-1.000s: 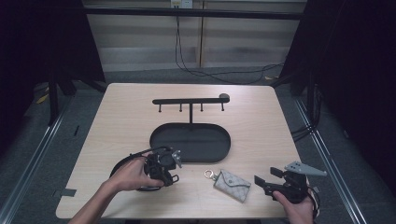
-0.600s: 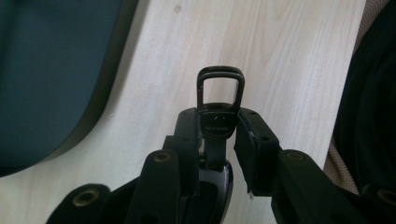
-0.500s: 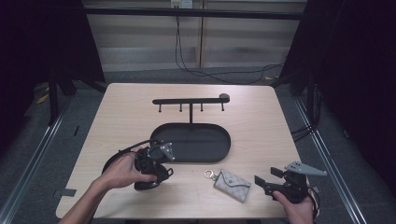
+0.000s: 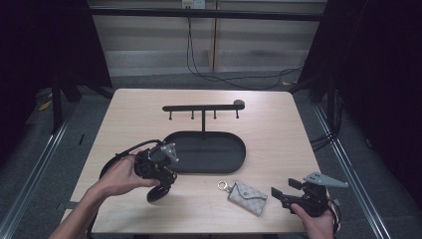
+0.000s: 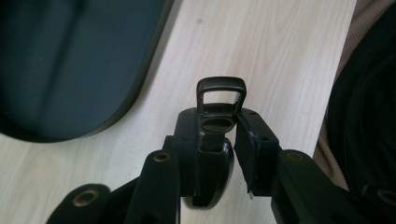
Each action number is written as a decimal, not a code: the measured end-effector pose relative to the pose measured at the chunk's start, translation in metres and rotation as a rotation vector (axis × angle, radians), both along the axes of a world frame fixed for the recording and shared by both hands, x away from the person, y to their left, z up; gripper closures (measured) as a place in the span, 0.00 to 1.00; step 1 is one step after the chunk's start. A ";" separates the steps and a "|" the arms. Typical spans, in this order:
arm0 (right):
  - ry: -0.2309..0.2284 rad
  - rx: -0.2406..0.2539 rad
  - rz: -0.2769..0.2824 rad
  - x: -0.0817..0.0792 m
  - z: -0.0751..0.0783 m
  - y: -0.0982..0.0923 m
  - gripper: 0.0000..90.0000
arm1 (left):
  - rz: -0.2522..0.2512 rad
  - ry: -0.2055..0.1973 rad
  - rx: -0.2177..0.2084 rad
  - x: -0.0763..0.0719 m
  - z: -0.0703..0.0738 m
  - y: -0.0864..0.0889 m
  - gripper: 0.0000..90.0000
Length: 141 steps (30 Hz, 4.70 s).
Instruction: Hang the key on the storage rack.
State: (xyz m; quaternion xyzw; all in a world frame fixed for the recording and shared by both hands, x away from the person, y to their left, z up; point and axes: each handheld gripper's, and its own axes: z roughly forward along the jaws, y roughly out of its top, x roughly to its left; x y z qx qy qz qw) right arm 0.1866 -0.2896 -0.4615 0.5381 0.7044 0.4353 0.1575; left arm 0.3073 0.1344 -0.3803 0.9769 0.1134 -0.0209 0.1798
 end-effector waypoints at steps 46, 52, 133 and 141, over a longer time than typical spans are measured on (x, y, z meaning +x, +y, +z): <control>0.005 0.005 -0.002 0.001 0.000 -0.001 0.22 | 0.422 0.014 0.138 0.048 0.061 0.017 0.79; 0.008 0.001 0.001 0.001 -0.001 -0.001 0.22 | 0.429 0.019 0.163 0.054 0.068 0.012 0.79; 0.038 0.000 0.023 0.004 -0.003 0.000 0.21 | 0.620 0.122 0.251 0.145 0.073 -0.038 0.79; 0.041 0.000 0.026 0.004 -0.003 0.000 0.21 | 0.657 0.118 0.260 0.150 0.070 -0.042 0.78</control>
